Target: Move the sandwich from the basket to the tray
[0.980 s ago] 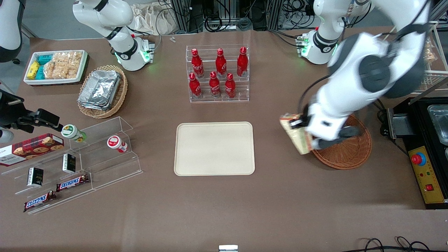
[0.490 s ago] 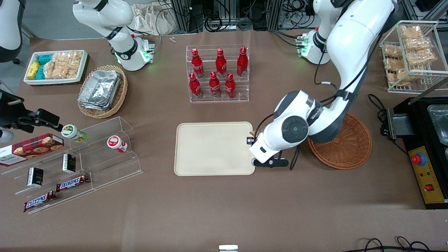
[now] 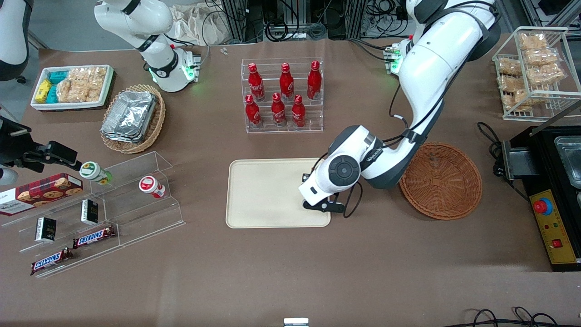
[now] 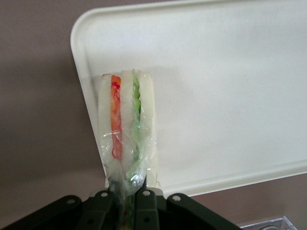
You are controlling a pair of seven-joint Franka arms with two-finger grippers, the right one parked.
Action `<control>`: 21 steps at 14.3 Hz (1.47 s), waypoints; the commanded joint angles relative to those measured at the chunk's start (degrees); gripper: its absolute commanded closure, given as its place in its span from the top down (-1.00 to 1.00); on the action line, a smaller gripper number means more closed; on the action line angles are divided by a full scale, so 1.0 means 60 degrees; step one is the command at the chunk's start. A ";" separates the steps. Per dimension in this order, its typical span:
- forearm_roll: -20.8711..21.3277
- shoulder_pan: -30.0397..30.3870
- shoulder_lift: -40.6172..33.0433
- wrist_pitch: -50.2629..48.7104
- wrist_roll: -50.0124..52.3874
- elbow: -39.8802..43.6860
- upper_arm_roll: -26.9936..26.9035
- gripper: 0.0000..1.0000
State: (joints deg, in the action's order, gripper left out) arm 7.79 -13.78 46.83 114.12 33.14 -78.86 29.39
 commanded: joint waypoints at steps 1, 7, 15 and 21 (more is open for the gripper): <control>0.0210 -0.0121 0.0529 0.0300 0.0072 0.0356 -0.0050 -1.00; 0.0429 -0.0092 0.0384 0.0243 0.0364 0.0429 -0.0065 1.00; 0.0782 0.1633 -0.2321 -0.1542 0.1009 0.0649 -0.0036 1.00; 0.0152 0.4137 -0.3966 -0.2951 -0.0541 0.0430 0.0008 1.00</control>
State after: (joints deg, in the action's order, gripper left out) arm 9.83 6.93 25.64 96.52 32.32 -73.20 28.88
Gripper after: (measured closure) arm 0.000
